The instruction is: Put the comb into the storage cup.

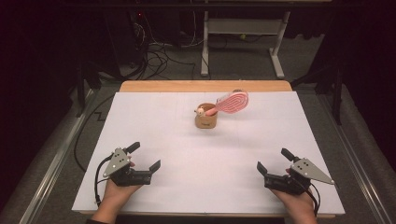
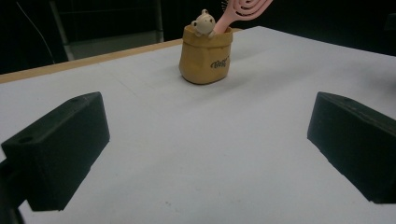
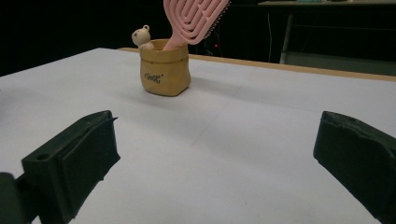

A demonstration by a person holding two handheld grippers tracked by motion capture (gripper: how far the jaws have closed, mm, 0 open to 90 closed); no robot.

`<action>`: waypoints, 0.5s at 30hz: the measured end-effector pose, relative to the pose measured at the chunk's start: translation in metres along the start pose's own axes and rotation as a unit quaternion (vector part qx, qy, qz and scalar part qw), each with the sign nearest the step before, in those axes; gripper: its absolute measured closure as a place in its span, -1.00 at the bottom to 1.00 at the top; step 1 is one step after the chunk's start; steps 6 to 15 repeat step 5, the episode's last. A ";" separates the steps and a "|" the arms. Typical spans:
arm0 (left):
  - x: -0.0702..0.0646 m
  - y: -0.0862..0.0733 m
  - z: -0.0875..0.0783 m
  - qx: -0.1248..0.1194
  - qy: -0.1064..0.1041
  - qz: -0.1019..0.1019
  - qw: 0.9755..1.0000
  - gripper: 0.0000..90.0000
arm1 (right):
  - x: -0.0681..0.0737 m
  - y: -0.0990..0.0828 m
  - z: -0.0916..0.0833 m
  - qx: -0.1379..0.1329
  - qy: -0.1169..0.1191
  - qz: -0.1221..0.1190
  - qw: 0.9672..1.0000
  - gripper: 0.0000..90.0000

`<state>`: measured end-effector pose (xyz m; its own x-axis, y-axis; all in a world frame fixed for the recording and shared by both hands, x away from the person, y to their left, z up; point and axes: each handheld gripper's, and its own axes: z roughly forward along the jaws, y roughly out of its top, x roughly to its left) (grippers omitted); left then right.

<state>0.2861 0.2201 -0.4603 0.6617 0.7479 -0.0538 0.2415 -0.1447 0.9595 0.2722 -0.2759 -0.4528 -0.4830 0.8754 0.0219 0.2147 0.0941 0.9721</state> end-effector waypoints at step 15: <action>0.000 0.001 0.000 -0.004 0.000 0.000 1.000 -1.00 | 0.001 -0.001 0.000 0.003 -0.001 -0.003 1.000 -0.99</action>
